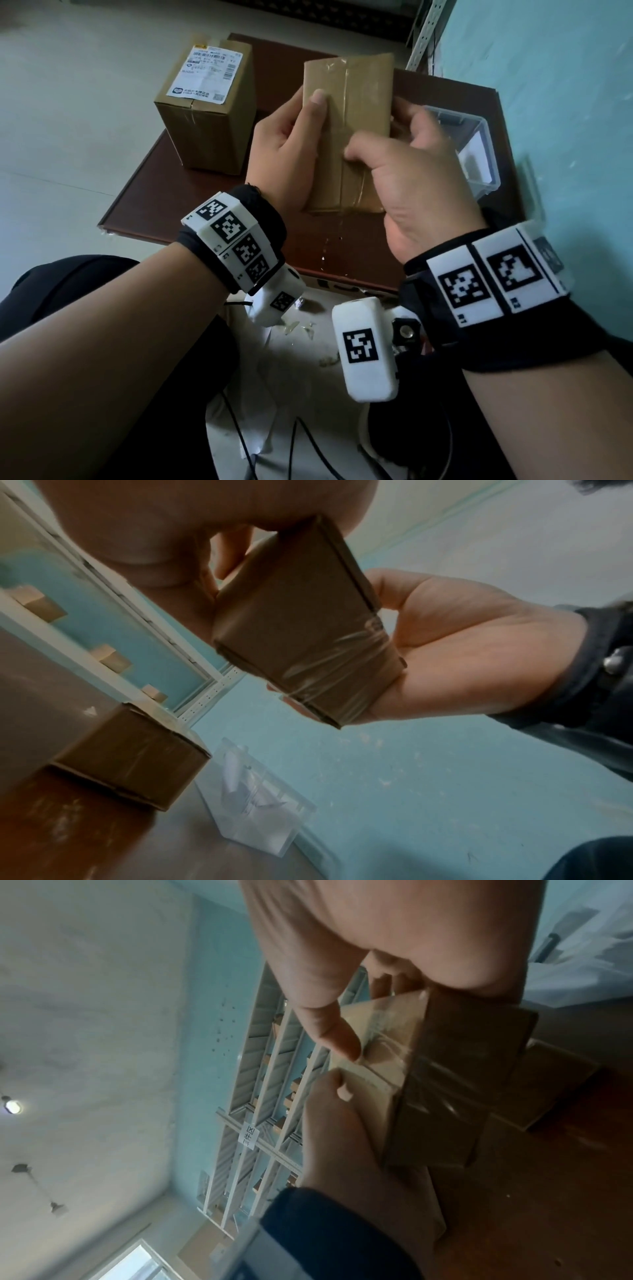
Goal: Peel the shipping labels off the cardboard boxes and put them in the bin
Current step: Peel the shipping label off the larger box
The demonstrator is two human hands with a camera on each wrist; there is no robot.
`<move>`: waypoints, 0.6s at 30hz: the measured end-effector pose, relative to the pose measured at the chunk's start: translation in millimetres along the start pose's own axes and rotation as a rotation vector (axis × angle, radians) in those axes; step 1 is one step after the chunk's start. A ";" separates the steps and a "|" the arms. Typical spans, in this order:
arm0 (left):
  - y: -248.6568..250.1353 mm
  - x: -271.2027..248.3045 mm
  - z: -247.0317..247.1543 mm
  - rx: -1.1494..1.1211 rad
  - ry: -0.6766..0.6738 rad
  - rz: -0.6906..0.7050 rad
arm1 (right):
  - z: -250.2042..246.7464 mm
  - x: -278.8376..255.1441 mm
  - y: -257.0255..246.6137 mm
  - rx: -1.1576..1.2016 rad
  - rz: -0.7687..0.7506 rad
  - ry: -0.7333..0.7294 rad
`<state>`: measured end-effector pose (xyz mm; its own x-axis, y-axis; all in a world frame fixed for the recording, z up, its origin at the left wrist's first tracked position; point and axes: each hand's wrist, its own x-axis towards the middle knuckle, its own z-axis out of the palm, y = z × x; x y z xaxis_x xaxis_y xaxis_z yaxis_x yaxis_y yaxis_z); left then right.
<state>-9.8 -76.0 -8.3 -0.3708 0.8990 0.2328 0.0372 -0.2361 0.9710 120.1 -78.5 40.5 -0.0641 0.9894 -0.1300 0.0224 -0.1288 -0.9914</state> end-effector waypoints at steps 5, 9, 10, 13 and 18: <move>-4.6 -1.0 2.9 0.084 -0.051 -0.007 | -8.0 3.5 18.4 0.166 0.140 -0.080; -9.5 2.6 5.4 0.193 -0.102 0.003 | -11.2 8.8 24.4 0.177 0.265 -0.130; -9.8 3.2 5.6 0.212 -0.091 0.009 | -13.8 10.6 25.4 0.187 0.278 -0.139; -13.3 2.0 6.3 0.251 -0.073 0.011 | -22.7 16.7 31.9 0.247 0.304 -0.173; -20.8 -2.5 8.5 0.288 -0.194 -0.150 | -23.0 19.5 47.0 0.206 0.260 -0.227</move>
<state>-1.7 -70.2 -28.7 -0.2103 0.9754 0.0658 0.2650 -0.0079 0.9642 142.9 -63.7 -8.3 -0.3021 0.8852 -0.3539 -0.1323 -0.4066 -0.9040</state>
